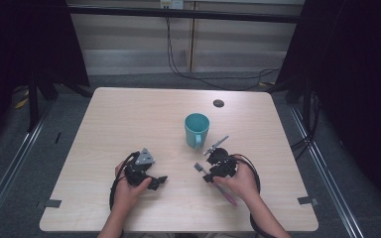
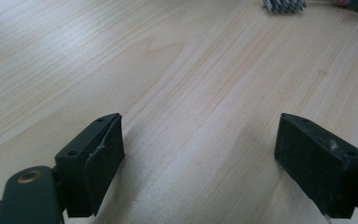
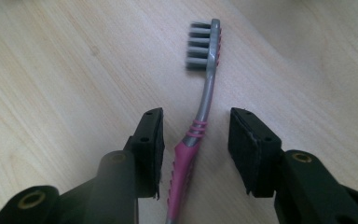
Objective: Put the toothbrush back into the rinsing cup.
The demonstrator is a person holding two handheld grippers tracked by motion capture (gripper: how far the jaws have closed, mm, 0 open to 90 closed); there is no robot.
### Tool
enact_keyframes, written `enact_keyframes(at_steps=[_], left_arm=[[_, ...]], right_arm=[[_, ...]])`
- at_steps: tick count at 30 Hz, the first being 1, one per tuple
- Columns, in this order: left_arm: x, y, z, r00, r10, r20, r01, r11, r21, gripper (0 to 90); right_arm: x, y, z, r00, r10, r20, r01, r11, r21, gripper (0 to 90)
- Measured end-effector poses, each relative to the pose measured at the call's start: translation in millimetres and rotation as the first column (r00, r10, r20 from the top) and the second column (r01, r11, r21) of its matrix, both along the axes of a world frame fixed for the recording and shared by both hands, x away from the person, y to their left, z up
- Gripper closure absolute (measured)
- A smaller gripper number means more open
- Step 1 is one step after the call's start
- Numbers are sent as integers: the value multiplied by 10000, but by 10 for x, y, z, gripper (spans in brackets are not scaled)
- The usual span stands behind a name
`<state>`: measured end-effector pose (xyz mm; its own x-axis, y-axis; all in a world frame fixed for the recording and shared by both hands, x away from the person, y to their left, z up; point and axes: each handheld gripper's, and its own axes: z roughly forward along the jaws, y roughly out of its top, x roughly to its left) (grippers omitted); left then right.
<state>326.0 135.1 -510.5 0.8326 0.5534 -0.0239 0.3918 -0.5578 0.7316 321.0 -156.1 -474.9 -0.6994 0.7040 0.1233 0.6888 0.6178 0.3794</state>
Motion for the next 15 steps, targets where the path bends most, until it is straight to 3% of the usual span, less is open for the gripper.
enact_keyframes(at_steps=[8, 15], left_arm=[[2, 4, 3, 10000, -37, 8, 37, 10000, 74, 155], [4, 6, 5, 10000, -46, 45, 46, 9999, 112, 155]], right_arm=[[-5, 9, 8, 10000, 47, -67, -48, 9999, -139, 592], [-21, 48, 24, 9997, 264, -4, -263, 9971, -711, 722]])
